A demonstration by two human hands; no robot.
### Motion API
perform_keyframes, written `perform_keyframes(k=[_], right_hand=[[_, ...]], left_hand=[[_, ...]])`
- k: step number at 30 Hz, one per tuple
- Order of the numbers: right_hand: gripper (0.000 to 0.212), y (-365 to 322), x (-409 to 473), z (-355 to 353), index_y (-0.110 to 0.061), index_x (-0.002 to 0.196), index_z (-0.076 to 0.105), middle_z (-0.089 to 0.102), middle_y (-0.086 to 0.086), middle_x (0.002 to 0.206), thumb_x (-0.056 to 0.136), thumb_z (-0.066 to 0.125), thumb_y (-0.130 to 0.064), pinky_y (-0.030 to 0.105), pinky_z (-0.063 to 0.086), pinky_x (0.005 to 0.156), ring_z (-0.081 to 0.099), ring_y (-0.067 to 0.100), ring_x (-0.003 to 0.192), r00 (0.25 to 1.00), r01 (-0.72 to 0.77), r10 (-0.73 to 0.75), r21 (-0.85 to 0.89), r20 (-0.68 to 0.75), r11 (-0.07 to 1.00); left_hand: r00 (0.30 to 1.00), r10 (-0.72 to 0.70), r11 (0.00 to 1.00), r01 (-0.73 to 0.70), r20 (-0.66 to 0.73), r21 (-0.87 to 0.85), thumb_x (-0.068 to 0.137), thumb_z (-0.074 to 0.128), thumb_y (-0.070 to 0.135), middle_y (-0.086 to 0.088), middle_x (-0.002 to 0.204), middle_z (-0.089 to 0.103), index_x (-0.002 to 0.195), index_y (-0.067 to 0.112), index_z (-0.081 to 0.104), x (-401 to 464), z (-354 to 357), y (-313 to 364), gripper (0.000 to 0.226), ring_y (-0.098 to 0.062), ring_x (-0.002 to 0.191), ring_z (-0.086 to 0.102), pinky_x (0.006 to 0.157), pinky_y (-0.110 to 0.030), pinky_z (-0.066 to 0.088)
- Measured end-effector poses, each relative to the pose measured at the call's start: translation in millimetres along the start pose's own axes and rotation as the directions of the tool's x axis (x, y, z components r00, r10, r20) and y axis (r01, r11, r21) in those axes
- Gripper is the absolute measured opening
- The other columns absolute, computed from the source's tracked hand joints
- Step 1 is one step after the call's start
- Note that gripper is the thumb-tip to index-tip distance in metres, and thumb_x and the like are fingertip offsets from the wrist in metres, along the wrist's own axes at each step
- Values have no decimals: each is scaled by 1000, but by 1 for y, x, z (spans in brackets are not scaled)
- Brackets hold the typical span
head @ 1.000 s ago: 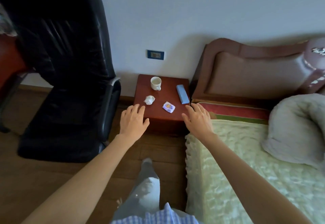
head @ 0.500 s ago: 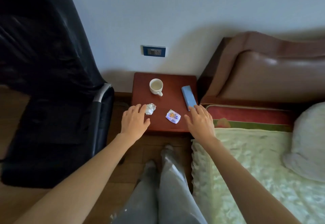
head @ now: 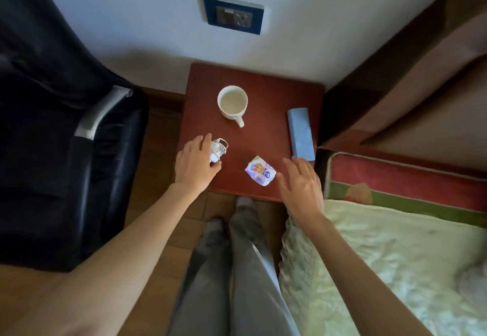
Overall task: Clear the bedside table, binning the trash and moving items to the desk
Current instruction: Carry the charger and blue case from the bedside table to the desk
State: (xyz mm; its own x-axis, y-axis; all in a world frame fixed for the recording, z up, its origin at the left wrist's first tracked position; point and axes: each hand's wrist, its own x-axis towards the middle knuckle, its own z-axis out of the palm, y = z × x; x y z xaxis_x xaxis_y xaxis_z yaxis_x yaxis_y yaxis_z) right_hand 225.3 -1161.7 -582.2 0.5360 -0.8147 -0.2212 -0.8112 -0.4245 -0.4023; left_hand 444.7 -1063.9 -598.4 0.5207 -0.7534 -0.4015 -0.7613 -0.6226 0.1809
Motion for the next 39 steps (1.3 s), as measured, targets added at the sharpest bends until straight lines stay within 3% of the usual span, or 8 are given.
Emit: perform_keyframes(k=[8,13,17,21,27,33,39], right_hand=[[52,41,48,32,-6,120,60,59,19,122,87,36,-38,51,47,93,53,37,119,999,-18,19,-5,38,1000],[43,59,72,39,-4,122,58,55,22,128,88,50,-28,54,44,96,48,39,123,1000,-16,16,14,21,1000],[44,65,83,38,-3,124,56,53,22,130,88,49,-28,51,43,98,46,38,125,999,-21,22,33,-29,999],[47,74,92,40,-4,131,49,47,22,136,90,52,-25,50,42,100,42,38,128,998,-42,45,65,-54,997],[65,79,109,48,-9,141,36,37,20,144,86,63,-32,49,43,99,38,36,131,990,-144,144,-15,8,990],[88,76,121,60,-12,146,23,43,16,138,77,71,-41,49,47,88,46,36,120,968,-240,245,-102,44,965],[86,71,125,62,-11,144,28,48,17,132,73,72,-31,47,45,83,45,38,114,951,-308,309,-63,-3,949]], left_hand=[[997,-75,996,75,-12,-45,81,67,38,-11,136,47,137,14,38,29,49,11,68,-31,123,47,92,-45,46],[995,-99,990,96,-25,-101,78,72,30,-12,130,50,133,14,40,35,67,6,66,-33,114,52,83,-46,50],[991,-119,971,102,-68,-214,76,74,16,-13,121,53,129,13,48,41,74,2,59,-35,99,58,75,-47,52],[986,-134,951,100,-99,-291,74,75,16,-10,118,56,124,15,53,43,78,-2,54,-33,95,61,73,-43,53],[987,-126,940,85,-104,-331,72,77,16,-9,118,56,123,15,54,42,81,-5,55,-31,96,60,72,-40,51],[986,-111,942,66,-121,-329,73,76,16,-8,117,56,123,17,54,41,86,-8,55,-29,95,60,71,-40,53],[976,-166,905,95,-139,-415,69,77,17,-5,107,62,112,19,62,35,88,-11,45,-26,88,62,66,-33,50]])
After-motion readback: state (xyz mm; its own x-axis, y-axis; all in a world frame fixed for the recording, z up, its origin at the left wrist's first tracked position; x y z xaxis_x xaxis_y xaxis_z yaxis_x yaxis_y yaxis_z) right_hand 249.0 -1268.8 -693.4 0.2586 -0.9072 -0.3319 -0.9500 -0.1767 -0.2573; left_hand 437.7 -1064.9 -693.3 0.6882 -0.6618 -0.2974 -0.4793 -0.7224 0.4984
